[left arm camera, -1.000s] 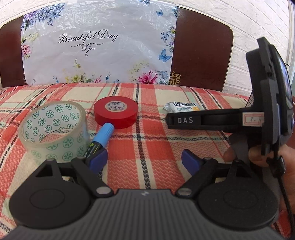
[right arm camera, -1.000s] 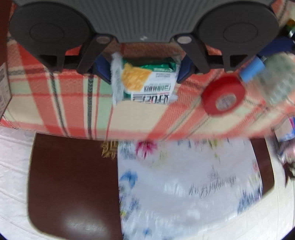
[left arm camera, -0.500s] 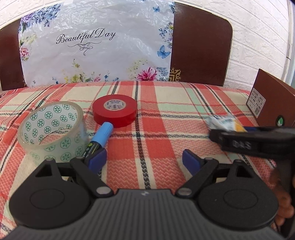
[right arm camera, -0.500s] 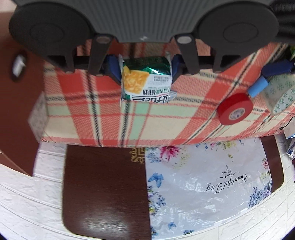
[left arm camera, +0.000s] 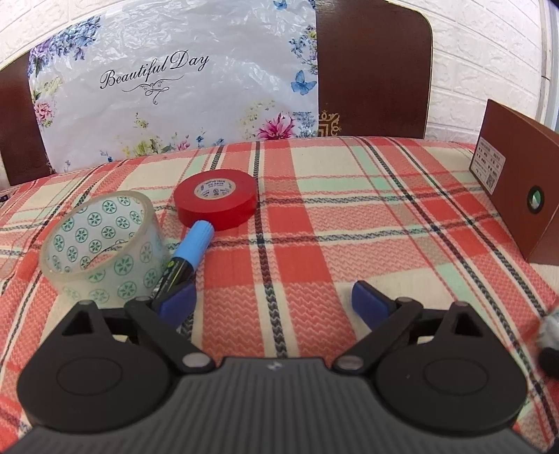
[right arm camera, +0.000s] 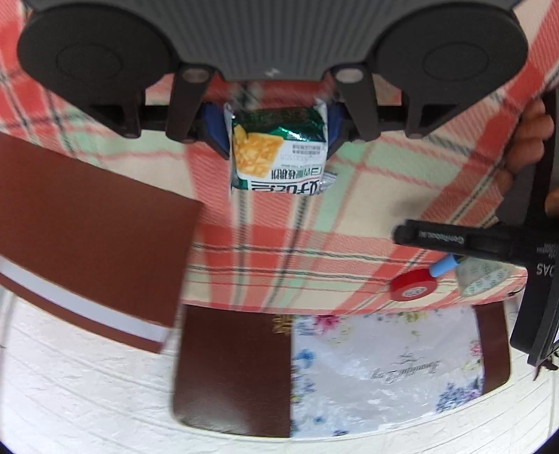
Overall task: Organize objects
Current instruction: 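Close the left gripper on the cracker packet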
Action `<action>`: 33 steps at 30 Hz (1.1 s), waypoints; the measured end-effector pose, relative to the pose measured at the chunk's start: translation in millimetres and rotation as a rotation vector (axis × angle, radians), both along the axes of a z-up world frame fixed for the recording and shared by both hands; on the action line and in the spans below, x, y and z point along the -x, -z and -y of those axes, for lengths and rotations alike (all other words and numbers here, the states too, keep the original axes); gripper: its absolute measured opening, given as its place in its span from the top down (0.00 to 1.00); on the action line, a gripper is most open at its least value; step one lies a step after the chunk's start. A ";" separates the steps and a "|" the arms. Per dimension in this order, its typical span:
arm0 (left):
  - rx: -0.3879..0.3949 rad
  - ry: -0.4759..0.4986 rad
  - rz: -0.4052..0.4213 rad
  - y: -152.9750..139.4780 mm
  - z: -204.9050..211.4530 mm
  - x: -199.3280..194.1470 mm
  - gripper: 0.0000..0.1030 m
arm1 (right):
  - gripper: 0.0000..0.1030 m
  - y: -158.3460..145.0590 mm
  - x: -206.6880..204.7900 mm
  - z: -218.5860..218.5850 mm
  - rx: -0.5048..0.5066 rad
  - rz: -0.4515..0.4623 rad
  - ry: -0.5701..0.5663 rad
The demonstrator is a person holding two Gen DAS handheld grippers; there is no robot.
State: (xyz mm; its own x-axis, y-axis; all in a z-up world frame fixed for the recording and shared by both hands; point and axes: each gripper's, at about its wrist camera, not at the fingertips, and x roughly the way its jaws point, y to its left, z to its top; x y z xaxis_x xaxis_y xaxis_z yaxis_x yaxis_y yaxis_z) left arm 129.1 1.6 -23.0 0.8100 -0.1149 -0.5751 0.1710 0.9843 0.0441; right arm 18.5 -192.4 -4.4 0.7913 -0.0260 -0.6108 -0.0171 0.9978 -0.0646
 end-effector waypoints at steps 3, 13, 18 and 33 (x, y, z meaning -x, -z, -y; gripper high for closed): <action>-0.029 -0.012 -0.008 -0.8 2.2 11.9 0.05 | 0.29 -1.3 21.6 13.5 0.055 0.018 0.120; 0.225 0.170 -0.227 -28.1 27.0 58.3 0.18 | 0.13 -0.6 66.1 31.7 -0.020 0.000 0.083; 0.332 0.353 -0.350 -37.8 74.3 59.9 0.19 | 0.13 -5.4 64.4 36.1 -0.037 0.012 0.074; 0.252 0.520 -0.326 -50.7 133.8 61.4 0.68 | 0.74 -11.0 42.5 36.3 -0.014 0.080 -0.018</action>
